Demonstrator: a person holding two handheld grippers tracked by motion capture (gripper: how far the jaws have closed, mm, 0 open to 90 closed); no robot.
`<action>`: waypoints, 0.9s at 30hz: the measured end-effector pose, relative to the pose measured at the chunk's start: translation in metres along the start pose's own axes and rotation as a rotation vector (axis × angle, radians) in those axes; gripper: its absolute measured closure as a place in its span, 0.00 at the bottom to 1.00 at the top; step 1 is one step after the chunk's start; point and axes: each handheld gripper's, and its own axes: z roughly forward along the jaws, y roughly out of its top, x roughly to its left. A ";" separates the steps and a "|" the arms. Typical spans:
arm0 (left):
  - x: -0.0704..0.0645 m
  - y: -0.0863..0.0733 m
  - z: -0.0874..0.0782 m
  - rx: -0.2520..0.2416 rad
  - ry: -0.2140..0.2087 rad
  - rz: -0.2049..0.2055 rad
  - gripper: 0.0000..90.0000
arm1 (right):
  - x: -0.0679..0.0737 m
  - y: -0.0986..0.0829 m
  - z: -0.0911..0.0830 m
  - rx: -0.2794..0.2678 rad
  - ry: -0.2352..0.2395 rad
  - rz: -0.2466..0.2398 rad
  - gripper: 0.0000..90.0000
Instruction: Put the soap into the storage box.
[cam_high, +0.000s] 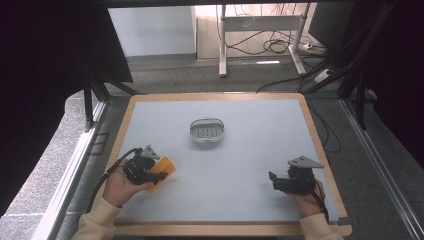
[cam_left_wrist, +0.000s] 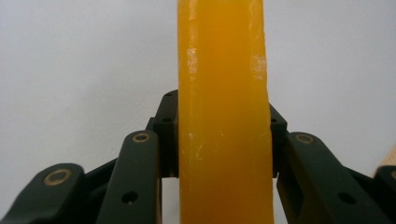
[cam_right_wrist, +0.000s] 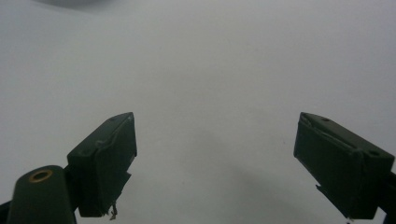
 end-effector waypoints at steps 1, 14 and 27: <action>0.000 0.001 0.000 -0.009 0.001 0.003 0.69 | -0.001 0.000 0.000 -0.006 0.002 -0.001 0.15; -0.004 0.017 -0.002 -0.047 -0.008 0.025 0.69 | 0.001 0.001 -0.004 -0.046 0.025 -0.022 0.15; -0.005 0.036 -0.009 -0.067 -0.013 0.066 0.69 | -0.001 0.000 -0.004 -0.047 0.018 -0.021 0.16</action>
